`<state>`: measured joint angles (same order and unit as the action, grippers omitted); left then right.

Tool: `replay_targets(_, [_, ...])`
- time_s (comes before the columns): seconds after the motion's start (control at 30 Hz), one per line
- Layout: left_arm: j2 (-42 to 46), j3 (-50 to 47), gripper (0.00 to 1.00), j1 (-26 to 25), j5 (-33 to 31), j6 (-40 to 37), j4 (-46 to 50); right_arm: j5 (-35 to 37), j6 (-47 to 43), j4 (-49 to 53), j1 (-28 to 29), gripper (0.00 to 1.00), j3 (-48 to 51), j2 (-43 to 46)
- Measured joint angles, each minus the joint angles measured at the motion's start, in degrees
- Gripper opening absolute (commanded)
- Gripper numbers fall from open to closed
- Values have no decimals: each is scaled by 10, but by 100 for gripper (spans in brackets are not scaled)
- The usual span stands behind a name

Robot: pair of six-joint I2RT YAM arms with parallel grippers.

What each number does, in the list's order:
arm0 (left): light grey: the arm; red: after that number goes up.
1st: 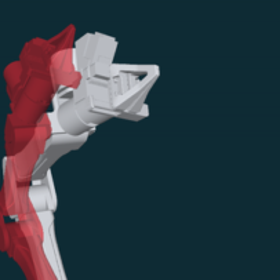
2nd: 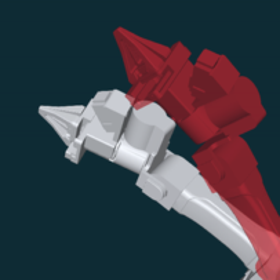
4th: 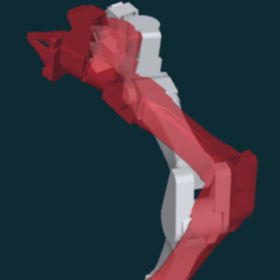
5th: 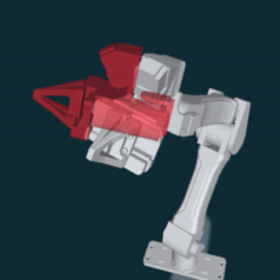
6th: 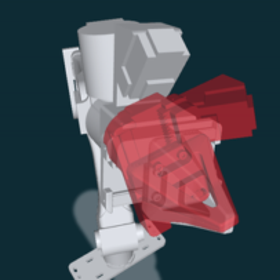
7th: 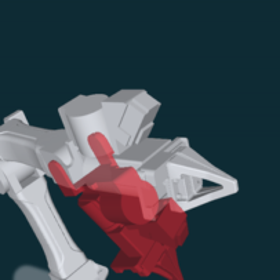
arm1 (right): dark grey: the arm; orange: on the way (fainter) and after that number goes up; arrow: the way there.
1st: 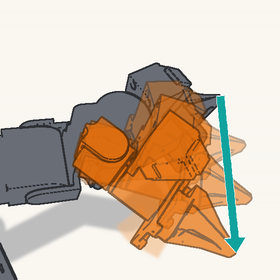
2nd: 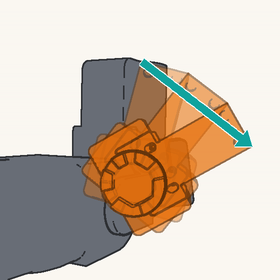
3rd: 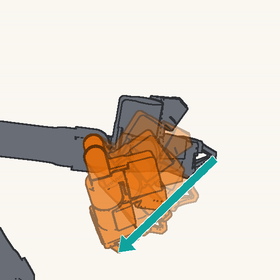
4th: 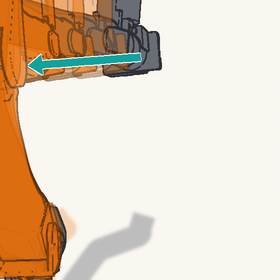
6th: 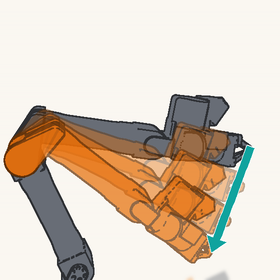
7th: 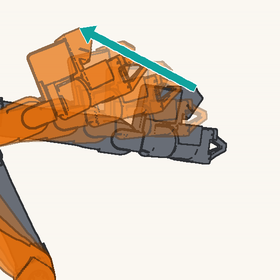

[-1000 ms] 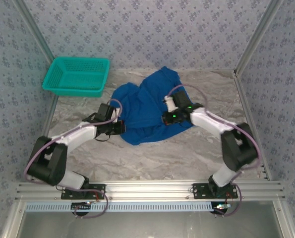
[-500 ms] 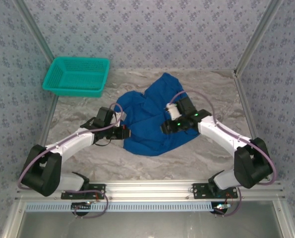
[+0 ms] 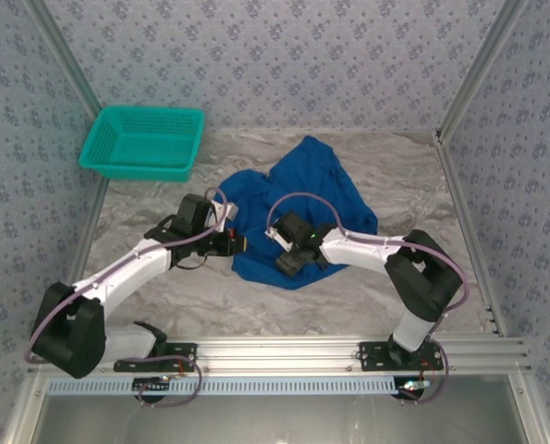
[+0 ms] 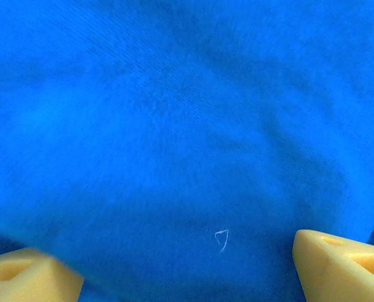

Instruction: Fold the inside-out t-shirt

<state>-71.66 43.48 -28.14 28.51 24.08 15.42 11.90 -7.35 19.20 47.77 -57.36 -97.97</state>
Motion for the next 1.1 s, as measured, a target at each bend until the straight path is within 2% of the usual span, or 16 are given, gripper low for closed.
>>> replay_targets(0.1, [16, 0, 0, 0, 9, 0, 2, 17, 0, -11, -4, 65, -11, -15])
replay_targets(0.17, [26, 0, 0, 0, 15, -2, 7, 23, 5, -18, -11, 44, -19, -20])
replay_targets(0.23, [35, 0, 0, 0, 10, -4, 15, 16, 16, -23, -24, 29, -23, -18])
replay_targets(0.3, [44, 0, 0, 0, -17, -6, 25, -24, 27, -21, -45, 11, -22, -3])
replay_targets(0.33, [45, 0, 0, -1, -40, -6, 30, -67, 41, -24, -64, 2, -18, 13])
replay_targets(0.37, [43, 0, 0, -1, -64, -6, 34, -118, 56, -32, -85, 0, -10, 37])
replay_targets(0.43, [32, 0, 1, -1, -107, -4, 38, -219, 91, -60, -129, 0, 11, 86])
replay_targets(0.5, [9, 2, 7, -4, -150, 1, 36, -335, 128, -87, -169, 0, 26, 125])
replay_targets(0.53, [-2, 5, 12, -7, -166, 5, 32, -388, 144, -99, -181, 0, 29, 135])
replay_targets(0.6, [-18, 12, 30, -12, -210, 13, 28, -473, 173, -114, -190, 0, 31, 140])
replay_targets(0.7, [-19, 12, 45, -15, -258, 19, 28, -558, 217, -135, -206, 0, 37, 140])
replay_targets(0.8, [11, 7, 53, -42, -283, 18, 20, -609, 253, -149, -225, 1, 38, 139])
replay_targets(0.93, [101, -28, 52, -83, -252, 13, -28, -646, 265, -135, -239, 4, 32, 129])
replay_targets(1.0, [122, -36, 44, -98, -218, 9, -56, -657, 265, -125, -240, 4, 30, 122])
replay_targets(1.1, [97, -34, 35, -117, -172, -11, -88, -668, 265, -115, -241, 4, 28, 116])
